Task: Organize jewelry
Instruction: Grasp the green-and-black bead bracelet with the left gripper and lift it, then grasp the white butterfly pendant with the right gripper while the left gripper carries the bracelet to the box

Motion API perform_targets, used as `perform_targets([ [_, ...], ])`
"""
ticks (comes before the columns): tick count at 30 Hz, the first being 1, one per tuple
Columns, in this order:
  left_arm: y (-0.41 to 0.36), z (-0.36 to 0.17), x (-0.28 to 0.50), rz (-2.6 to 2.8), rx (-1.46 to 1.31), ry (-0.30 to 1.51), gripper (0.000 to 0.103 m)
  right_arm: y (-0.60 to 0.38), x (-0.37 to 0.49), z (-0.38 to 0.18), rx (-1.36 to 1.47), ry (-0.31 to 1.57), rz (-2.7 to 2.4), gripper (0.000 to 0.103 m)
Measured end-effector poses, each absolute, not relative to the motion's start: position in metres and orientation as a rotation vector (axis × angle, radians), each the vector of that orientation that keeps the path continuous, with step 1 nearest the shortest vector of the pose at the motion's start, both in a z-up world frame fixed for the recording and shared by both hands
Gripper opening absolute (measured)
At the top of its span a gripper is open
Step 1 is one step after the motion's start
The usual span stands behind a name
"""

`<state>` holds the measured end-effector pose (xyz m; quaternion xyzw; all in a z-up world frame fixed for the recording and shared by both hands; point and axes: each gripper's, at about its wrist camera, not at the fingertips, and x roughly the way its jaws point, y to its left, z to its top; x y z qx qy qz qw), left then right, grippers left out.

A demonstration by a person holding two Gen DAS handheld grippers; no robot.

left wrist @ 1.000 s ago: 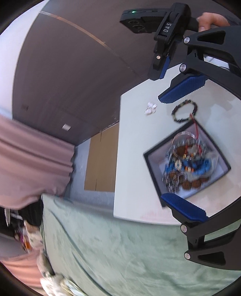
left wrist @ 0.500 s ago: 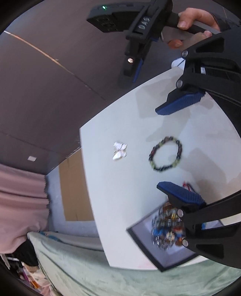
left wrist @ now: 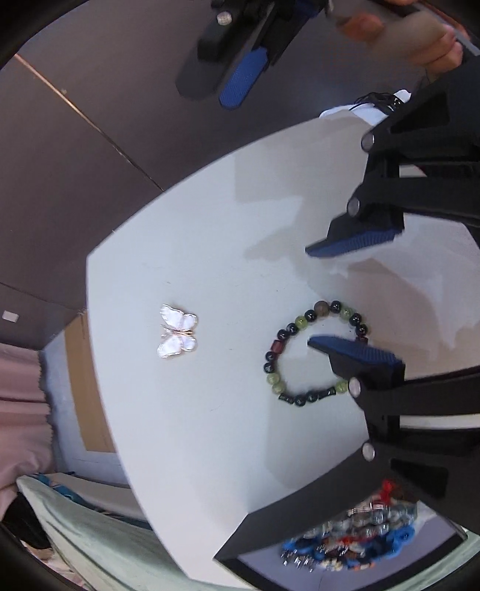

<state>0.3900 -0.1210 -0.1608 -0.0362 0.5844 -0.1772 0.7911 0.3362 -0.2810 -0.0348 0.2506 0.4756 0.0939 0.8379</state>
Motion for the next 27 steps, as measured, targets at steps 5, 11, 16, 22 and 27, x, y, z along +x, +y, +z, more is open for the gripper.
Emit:
perform_targets([
  [5,-0.129,-0.168,0.394,-0.351,-0.034,1.24,0.03,-0.284,0.337,-0.035,0.522,1.003,0.168,0.083],
  [11,-0.126,-0.168,0.392,-0.318,-0.004,1.22,0.008,-0.279,0.34,-0.037,0.507,1.005,0.161,0.078],
  [16,-0.113,-0.154,0.396,-0.321,-0.038,1.172,0.007,-0.271,0.347,-0.046,0.504,1.035,0.176,0.065],
  [22,-0.091,-0.129,0.4,-0.328,-0.105,1.103,0.007,-0.259,0.357,-0.056,0.497,1.064,0.2,0.057],
  [27,-0.073,-0.109,0.404,-0.346,-0.182,1.048,0.007,-0.244,0.37,-0.062,0.487,1.082,0.225,0.055],
])
